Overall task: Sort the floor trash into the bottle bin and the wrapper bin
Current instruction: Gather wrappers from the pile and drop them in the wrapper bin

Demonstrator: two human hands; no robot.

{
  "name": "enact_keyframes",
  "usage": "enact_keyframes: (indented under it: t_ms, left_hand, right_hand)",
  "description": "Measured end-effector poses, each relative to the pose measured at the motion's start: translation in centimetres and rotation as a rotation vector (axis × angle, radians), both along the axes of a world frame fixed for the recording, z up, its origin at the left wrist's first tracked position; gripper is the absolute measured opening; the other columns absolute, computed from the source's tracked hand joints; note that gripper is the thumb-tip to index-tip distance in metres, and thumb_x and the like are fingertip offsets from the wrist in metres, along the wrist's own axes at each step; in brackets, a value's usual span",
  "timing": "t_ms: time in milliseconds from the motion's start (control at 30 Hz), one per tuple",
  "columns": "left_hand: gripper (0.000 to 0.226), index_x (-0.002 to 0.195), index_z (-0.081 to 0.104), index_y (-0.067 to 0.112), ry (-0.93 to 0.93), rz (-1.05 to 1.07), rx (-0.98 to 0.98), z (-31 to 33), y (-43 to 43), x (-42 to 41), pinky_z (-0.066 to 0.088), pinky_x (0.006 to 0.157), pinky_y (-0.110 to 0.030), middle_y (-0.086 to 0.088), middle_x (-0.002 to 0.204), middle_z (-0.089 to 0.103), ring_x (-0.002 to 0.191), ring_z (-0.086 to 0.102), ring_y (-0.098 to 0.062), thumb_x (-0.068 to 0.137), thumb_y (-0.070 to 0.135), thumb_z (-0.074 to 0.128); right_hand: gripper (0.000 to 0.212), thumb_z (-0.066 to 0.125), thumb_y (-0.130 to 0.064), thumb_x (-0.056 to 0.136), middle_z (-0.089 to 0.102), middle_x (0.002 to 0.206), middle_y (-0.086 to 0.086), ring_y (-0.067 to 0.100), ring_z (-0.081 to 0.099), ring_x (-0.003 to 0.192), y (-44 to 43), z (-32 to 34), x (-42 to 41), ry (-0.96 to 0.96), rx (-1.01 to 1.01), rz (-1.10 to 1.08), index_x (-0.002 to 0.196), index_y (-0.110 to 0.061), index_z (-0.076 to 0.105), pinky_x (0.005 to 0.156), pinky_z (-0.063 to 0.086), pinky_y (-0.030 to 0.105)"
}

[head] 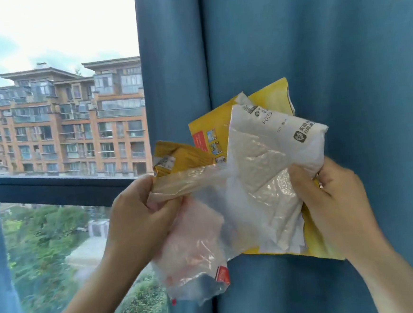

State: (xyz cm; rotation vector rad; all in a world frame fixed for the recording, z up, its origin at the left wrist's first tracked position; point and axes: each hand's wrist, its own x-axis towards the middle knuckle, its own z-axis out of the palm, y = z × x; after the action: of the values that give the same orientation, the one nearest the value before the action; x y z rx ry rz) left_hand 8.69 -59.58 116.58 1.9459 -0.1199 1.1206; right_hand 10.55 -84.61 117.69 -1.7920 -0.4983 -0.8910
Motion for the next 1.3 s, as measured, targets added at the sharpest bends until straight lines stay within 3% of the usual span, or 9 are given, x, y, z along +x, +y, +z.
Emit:
enact_keyframes:
  t_ms: [167, 300, 400, 567, 733, 900, 1000, 1233, 1300]
  left_hand:
    - [0.021, 0.064, 0.056, 0.016, 0.015, -0.254, 0.024, -1.3, -3.1, 2.4, 0.038, 0.051, -0.02, 0.004, 0.061, 0.058, 0.056, 0.051, -0.011, 0.073, 0.019, 0.075]
    - [0.029, 0.061, 0.049, 0.013, 0.07, -0.443, 0.062, -2.7, -7.7, 2.4, 0.036, 0.047, -0.019, 0.001, 0.064, 0.054, 0.056, 0.045, -0.01, 0.074, 0.021, 0.073]
    - [0.024, 0.063, 0.053, 0.013, 0.137, -0.611, 0.039, -3.2, -12.0, 1.5, 0.038, 0.046, -0.013, -0.001, 0.061, 0.056, 0.055, 0.048, -0.004, 0.076, 0.02, 0.071]
    - [0.026, 0.062, 0.051, 0.014, 0.173, -0.837, 0.043, -3.6, -20.1, -0.8, 0.038, 0.045, -0.016, 0.005, 0.062, 0.055, 0.053, 0.046, -0.005, 0.077, 0.021, 0.071]
    - [0.023, 0.067, 0.056, 0.012, 0.217, -1.036, 0.052, -4.2, -28.7, -4.3, 0.036, 0.043, -0.017, 0.004, 0.06, 0.055, 0.05, 0.045, -0.006, 0.077, 0.024, 0.072]
    - [0.023, 0.07, 0.057, 0.013, 0.246, -1.176, 0.11, -5.4, -37.2, -8.7, 0.041, 0.049, -0.031, -0.003, 0.062, 0.055, 0.053, 0.047, -0.015, 0.077, 0.029, 0.072]
    - [0.022, 0.071, 0.058, 0.014, 0.253, -1.24, 0.151, -6.4, -41.8, -11.8, 0.043, 0.05, -0.032, -0.002, 0.06, 0.057, 0.056, 0.052, -0.019, 0.078, 0.029, 0.071]
    - [0.023, 0.073, 0.059, 0.016, 0.339, -1.424, 0.258, -10.0, -51.7, -18.4, 0.048, 0.05, -0.035, -0.002, 0.067, 0.061, 0.064, 0.059, -0.025, 0.078, 0.036, 0.071]
    - [0.021, 0.074, 0.06, 0.018, 0.363, -1.469, 0.303, -11.1, -54.3, -19.6, 0.048, 0.051, -0.032, 0.0, 0.067, 0.062, 0.066, 0.06, -0.022, 0.079, 0.035, 0.072]
  right_hand:
    - [0.025, 0.054, -0.031, 0.087, 0.053, 0.057, -0.006, 0.005, 0.045, 0.052, -2.2, -1.5, -4.5, 0.017, 0.032, -0.279, 0.069, -0.014, 0.053, 0.046, 0.036, 0.015]
    - [0.032, 0.049, -0.036, 0.081, 0.048, 0.056, 0.003, 0.018, 0.039, 0.053, -5.5, -3.2, -9.0, 0.047, 0.01, -0.526, 0.071, -0.006, 0.05, 0.046, 0.031, 0.019]
    - [0.026, 0.049, -0.035, 0.083, 0.061, 0.075, 0.011, 0.026, 0.053, 0.066, -7.9, -3.9, -13.2, 0.048, 0.005, -0.674, 0.079, -0.012, 0.059, 0.054, 0.041, 0.029]
    - [0.012, 0.047, -0.033, 0.083, 0.061, 0.065, -0.024, -0.005, 0.055, 0.06, -11.6, -3.8, -20.7, 0.033, 0.035, -0.915, 0.072, -0.033, 0.053, 0.051, 0.039, 0.006]
    - [0.017, 0.046, -0.032, 0.083, 0.059, 0.062, -0.019, -0.002, 0.051, 0.055, -17.0, -4.3, -27.6, 0.017, 0.016, -1.145, 0.066, -0.032, 0.05, 0.049, 0.037, 0.008]
    - [0.02, 0.048, -0.034, 0.087, 0.058, 0.059, -0.026, -0.004, 0.051, 0.055, -22.1, -5.2, -34.1, 0.049, 0.018, -1.303, 0.067, -0.031, 0.048, 0.051, 0.038, 0.008]
    - [0.035, 0.053, -0.019, 0.096, 0.056, 0.055, -0.017, 0.002, 0.046, 0.052, -25.4, -6.6, -38.3, 0.072, 0.025, -1.383, 0.063, -0.029, 0.045, 0.048, 0.035, 0.012]
    - [0.025, 0.051, -0.019, 0.096, 0.056, 0.058, -0.011, -0.004, 0.052, 0.057, -30.0, -10.5, -46.1, 0.225, 0.115, -1.562, 0.073, -0.028, 0.052, 0.052, 0.039, 0.009]
    - [0.015, 0.051, -0.022, 0.096, 0.061, 0.07, -0.011, -0.006, 0.055, 0.061, -31.2, -11.8, -47.6, 0.284, 0.157, -1.612, 0.083, -0.025, 0.058, 0.052, 0.041, 0.007]
